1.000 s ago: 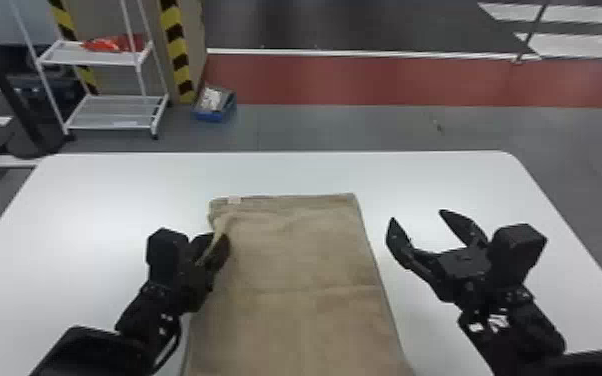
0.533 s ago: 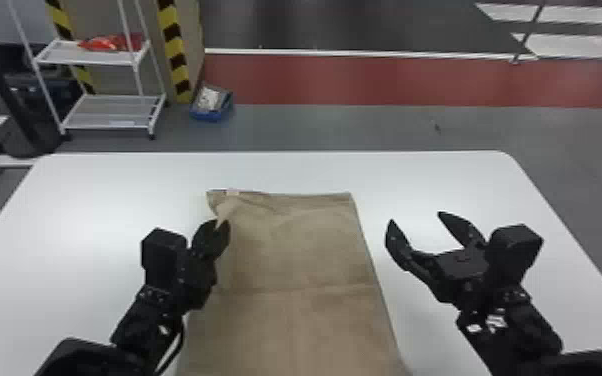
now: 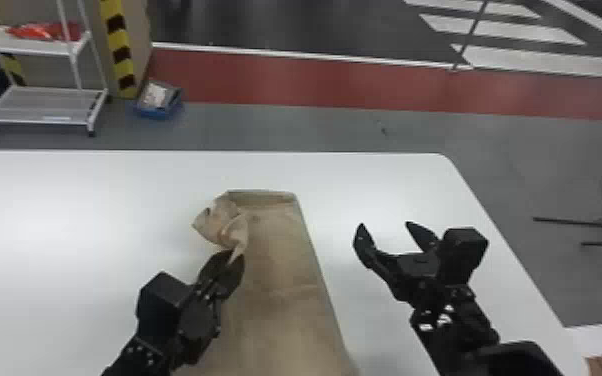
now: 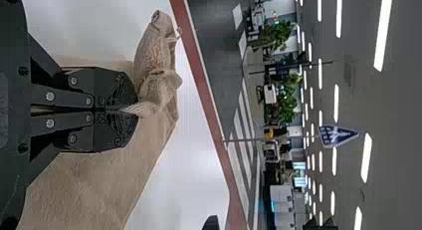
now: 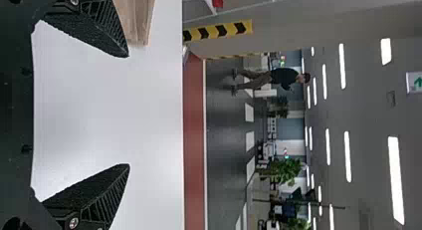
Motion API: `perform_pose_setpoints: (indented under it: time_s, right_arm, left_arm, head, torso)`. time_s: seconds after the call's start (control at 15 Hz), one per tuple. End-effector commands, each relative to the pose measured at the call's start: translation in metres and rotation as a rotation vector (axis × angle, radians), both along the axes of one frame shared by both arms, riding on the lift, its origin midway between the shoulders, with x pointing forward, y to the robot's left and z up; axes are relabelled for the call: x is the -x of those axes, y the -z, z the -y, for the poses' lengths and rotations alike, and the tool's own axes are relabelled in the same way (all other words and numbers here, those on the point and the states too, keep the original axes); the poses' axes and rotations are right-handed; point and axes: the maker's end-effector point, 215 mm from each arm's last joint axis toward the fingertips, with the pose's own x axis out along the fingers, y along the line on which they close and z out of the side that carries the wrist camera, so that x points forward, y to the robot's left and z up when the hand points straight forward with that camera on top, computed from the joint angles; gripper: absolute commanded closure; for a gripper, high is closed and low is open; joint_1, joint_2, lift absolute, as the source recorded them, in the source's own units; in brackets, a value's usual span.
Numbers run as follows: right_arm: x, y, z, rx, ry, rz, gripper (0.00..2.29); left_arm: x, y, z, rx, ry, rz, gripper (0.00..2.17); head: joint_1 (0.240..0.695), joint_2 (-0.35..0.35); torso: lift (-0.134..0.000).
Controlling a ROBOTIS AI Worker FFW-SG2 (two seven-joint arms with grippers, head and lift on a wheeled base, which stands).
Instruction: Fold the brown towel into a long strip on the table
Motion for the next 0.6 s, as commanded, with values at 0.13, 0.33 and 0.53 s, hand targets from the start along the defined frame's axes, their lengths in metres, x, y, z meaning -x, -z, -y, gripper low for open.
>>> perform_pose_setpoints:
  time_s: [0.13, 0.33, 0.53]
  right_arm:
    - [0.007, 0.007, 0.026, -0.032, 0.059, -0.021, 0.09]
    - [0.008, 0.014, 0.028, -0.036, 0.07, -0.045, 0.09]
    - [0.008, 0.015, 0.027, -0.037, 0.069, -0.05, 0.09]
  left_arm:
    - [0.019, 0.033, 0.016, -0.05, 0.052, -0.101, 0.24]
    - [0.025, 0.054, 0.007, -0.089, 0.052, -0.159, 0.14]
    - [0.023, 0.053, -0.019, -0.086, 0.005, -0.154, 0.14]
  head:
    - [0.695, -0.302]
    - [0.695, -0.323]
    - [0.695, -0.315]
  torso:
    - [-0.115]
    - [-0.115]
    - [-0.115]
